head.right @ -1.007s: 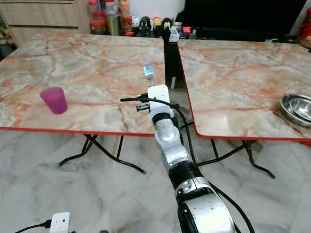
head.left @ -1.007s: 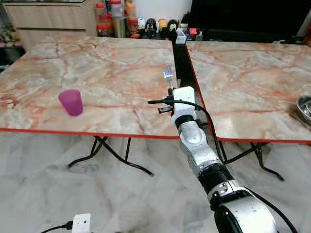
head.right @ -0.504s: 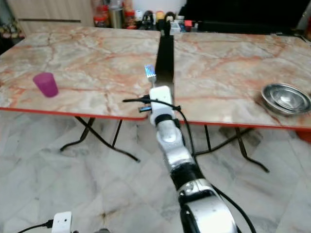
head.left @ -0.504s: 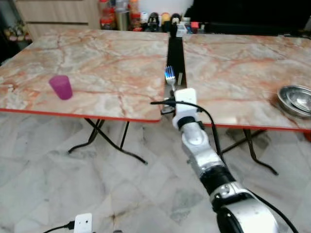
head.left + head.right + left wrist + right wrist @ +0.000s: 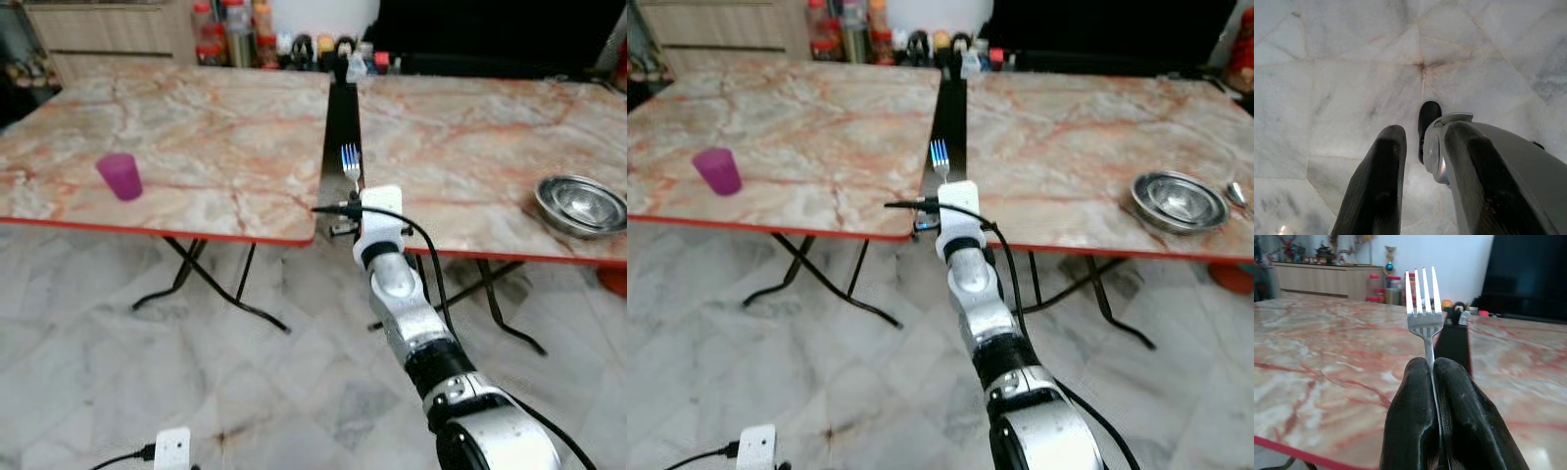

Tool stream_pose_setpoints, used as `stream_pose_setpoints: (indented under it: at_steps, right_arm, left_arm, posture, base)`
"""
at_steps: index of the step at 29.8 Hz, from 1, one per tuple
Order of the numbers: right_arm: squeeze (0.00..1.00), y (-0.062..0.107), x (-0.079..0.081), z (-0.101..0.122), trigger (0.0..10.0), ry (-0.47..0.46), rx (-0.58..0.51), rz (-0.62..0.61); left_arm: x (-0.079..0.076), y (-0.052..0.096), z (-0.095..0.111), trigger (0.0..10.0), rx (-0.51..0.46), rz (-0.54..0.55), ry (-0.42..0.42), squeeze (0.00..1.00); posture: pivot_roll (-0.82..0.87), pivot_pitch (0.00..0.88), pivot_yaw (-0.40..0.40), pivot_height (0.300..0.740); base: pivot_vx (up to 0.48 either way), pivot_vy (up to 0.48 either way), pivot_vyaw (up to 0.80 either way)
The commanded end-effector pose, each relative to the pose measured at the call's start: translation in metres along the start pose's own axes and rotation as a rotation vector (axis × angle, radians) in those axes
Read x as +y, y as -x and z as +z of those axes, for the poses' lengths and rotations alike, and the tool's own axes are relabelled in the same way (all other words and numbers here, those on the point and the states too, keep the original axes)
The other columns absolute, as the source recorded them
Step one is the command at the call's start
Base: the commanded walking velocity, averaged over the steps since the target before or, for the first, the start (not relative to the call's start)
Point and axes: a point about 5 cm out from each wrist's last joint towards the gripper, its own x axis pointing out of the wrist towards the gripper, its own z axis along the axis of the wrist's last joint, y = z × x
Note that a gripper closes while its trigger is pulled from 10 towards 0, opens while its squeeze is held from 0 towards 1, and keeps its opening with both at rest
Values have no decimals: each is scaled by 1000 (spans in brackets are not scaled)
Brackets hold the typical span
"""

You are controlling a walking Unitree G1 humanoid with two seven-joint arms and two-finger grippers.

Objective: Setting the table

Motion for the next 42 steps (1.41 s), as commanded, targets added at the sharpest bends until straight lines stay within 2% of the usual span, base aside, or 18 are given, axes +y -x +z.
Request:
stream_pose_setpoints:
  at_steps: [1, 10, 23, 42]
  right_arm:
    - [0, -2, 2, 8, 10000, 13, -28, 4]
    - [0, -1, 8, 9, 10000, 5, -33, 19]
    - [0, -1, 4, 8, 10000, 10, -31, 9]
    - [0, -1, 6, 13, 10000, 8, -55, 21]
  left_arm:
    - [0, 1, -6, 10000, 32, -6, 1, 0]
    - [1, 0, -4, 10000, 26, -2, 4, 0]
    - [-3, 1, -7, 10000, 36, -10, 10, 0]
    - [-6, 1, -4, 10000, 27, -24, 0, 0]
  posture:
    - [105, 62, -31, 715]
    - [112, 70, -32, 715]
    - [104, 93, -36, 715]
    - [101, 93, -36, 715]
  base:
    - [409, 0, 0]
    - [411, 0, 0]
    - [410, 0, 0]
    - [0, 0, 0]
